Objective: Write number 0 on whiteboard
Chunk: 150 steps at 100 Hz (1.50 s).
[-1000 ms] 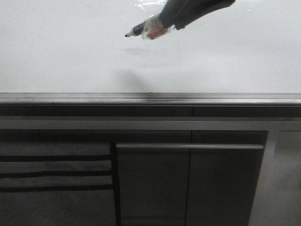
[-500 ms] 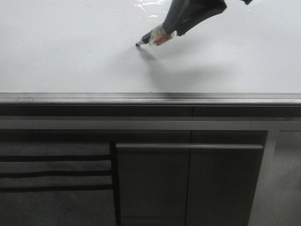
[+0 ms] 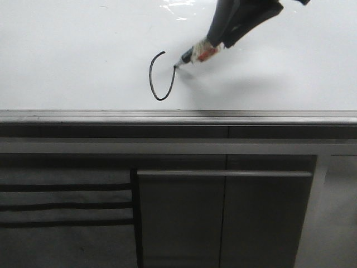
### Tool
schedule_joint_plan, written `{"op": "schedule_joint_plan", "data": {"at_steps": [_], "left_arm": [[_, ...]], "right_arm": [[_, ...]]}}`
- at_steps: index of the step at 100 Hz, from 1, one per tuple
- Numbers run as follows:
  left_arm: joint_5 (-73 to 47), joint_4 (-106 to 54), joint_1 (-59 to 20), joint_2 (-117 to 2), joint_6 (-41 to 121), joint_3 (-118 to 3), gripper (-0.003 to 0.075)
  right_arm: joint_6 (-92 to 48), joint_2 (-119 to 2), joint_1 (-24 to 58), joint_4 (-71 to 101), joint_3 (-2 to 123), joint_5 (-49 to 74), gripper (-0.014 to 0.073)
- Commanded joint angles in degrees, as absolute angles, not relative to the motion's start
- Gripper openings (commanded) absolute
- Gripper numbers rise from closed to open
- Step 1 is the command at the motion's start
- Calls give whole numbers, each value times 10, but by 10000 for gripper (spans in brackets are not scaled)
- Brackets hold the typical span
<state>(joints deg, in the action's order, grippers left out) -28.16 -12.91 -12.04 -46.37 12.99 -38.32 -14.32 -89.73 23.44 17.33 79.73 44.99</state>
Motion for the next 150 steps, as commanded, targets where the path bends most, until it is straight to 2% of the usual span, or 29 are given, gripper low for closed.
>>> {"op": "schedule_joint_plan", "data": {"at_steps": [1,31,55,69,79,101,107,124,150], "left_arm": [[-245,-140,-118,-463,125,-398,313],[-245,-140,-118,-463,125,-398,313],[-262,-140,-126,-463,129,-398,313],[-273,-196,-192,-463,230,-405,313],[-277,-231,-275,-471,323,-407,313],[-278,-211,-429,-511,371,-444,313],[-279,-200,-450,-525,371,-458,313],[-309,-197,-490,-581,407,-499,314],[-309,-168,-495,-652,414,-533,314]], "right_arm": [[-141,-875,234,171,817,399,-65],[-141,-866,279,193,805,419,-65],[-190,-767,341,193,690,366,-65],[-293,-717,362,193,660,377,-65],[-365,-695,373,192,659,393,-65],[-528,-690,377,191,659,492,-65],[-586,-690,377,191,659,512,-65],[-623,-690,377,192,659,477,-65],[-670,-690,389,194,659,476,-65]]}}
